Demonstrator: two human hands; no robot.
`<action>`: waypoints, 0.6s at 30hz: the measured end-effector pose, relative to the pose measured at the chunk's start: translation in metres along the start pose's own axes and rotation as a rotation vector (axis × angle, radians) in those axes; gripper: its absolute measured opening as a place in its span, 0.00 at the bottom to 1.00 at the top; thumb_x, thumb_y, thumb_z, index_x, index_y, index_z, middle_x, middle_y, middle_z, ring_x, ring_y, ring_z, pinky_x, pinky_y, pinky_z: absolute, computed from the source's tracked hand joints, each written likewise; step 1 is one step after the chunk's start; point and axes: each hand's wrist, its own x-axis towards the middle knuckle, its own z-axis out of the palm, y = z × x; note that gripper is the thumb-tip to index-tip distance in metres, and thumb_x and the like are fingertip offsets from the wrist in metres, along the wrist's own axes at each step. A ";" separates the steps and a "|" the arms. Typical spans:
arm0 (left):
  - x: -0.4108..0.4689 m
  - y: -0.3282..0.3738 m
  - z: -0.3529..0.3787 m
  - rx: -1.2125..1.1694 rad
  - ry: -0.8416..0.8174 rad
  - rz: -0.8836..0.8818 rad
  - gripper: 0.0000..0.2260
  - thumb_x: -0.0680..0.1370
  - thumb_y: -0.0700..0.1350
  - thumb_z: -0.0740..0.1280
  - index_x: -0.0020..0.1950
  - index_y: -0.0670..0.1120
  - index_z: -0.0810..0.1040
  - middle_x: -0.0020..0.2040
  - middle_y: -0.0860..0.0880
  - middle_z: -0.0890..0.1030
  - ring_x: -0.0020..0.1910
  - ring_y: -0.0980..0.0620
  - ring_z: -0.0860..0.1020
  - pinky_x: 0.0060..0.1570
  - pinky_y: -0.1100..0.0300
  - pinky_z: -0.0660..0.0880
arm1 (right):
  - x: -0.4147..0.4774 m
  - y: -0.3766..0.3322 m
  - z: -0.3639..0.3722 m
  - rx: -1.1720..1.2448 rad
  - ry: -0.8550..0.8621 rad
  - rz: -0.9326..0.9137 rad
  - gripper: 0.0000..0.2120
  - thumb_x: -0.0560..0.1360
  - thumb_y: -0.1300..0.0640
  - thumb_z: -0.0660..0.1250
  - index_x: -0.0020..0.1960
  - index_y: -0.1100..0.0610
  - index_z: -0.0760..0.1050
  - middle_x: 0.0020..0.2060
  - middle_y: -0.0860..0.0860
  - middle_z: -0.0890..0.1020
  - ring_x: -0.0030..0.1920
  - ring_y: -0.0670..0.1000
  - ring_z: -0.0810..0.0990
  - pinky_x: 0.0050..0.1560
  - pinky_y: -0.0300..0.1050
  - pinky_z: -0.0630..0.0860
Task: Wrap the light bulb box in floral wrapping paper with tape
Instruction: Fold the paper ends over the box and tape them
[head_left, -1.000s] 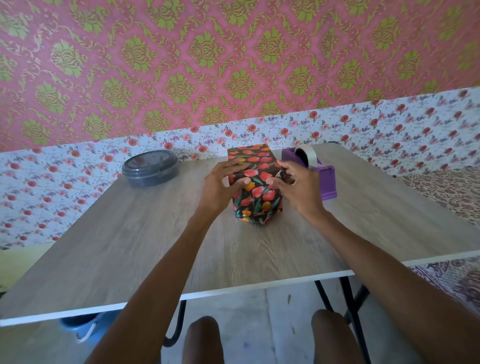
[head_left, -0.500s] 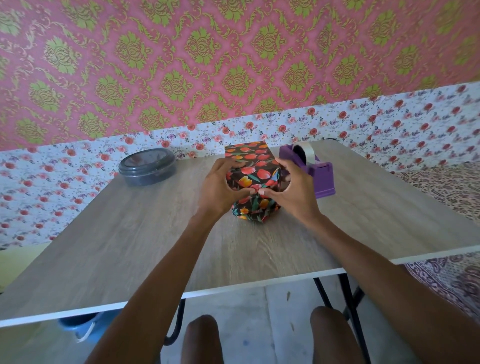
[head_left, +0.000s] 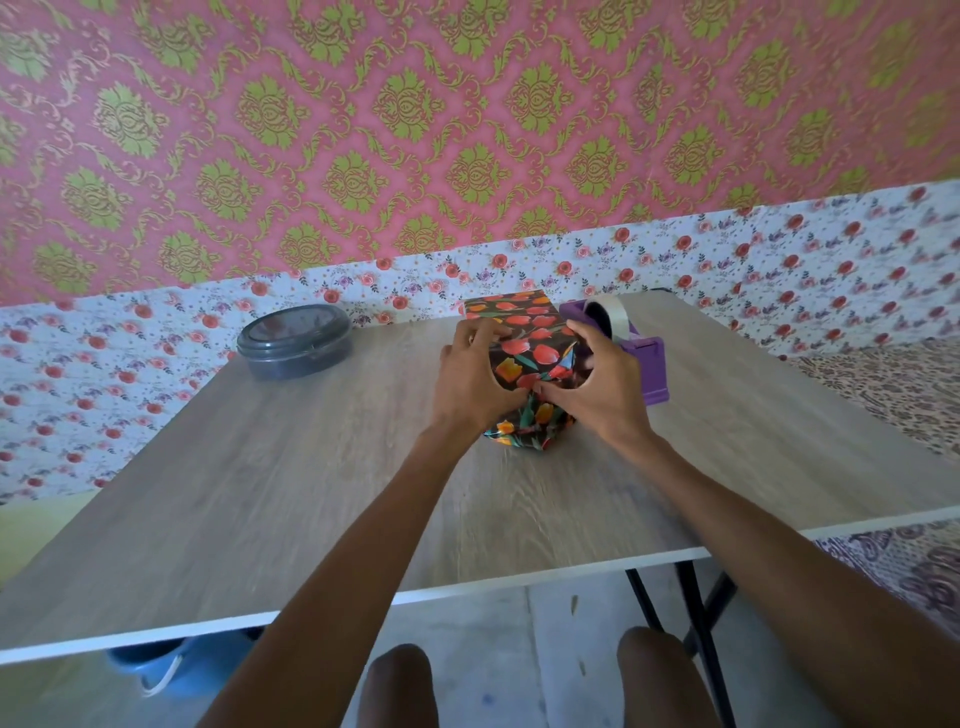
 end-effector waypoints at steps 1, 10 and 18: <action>0.001 0.002 0.001 0.019 -0.003 -0.009 0.33 0.63 0.52 0.79 0.65 0.52 0.70 0.65 0.49 0.69 0.59 0.45 0.71 0.56 0.51 0.76 | 0.001 0.000 -0.003 -0.001 -0.020 0.002 0.43 0.62 0.46 0.82 0.72 0.56 0.70 0.59 0.52 0.82 0.56 0.51 0.81 0.55 0.42 0.78; 0.006 0.012 0.004 0.110 -0.095 -0.050 0.35 0.65 0.52 0.79 0.67 0.53 0.65 0.68 0.51 0.64 0.62 0.44 0.67 0.55 0.52 0.75 | 0.059 0.042 -0.058 -0.347 0.055 0.123 0.13 0.80 0.53 0.63 0.39 0.56 0.77 0.32 0.51 0.79 0.34 0.52 0.79 0.36 0.46 0.76; 0.005 0.010 0.006 0.091 -0.083 -0.060 0.34 0.66 0.52 0.78 0.67 0.53 0.65 0.68 0.52 0.64 0.62 0.44 0.68 0.55 0.52 0.75 | 0.092 0.024 -0.078 0.243 -0.410 0.957 0.04 0.78 0.62 0.69 0.47 0.62 0.74 0.50 0.57 0.76 0.50 0.54 0.78 0.32 0.49 0.81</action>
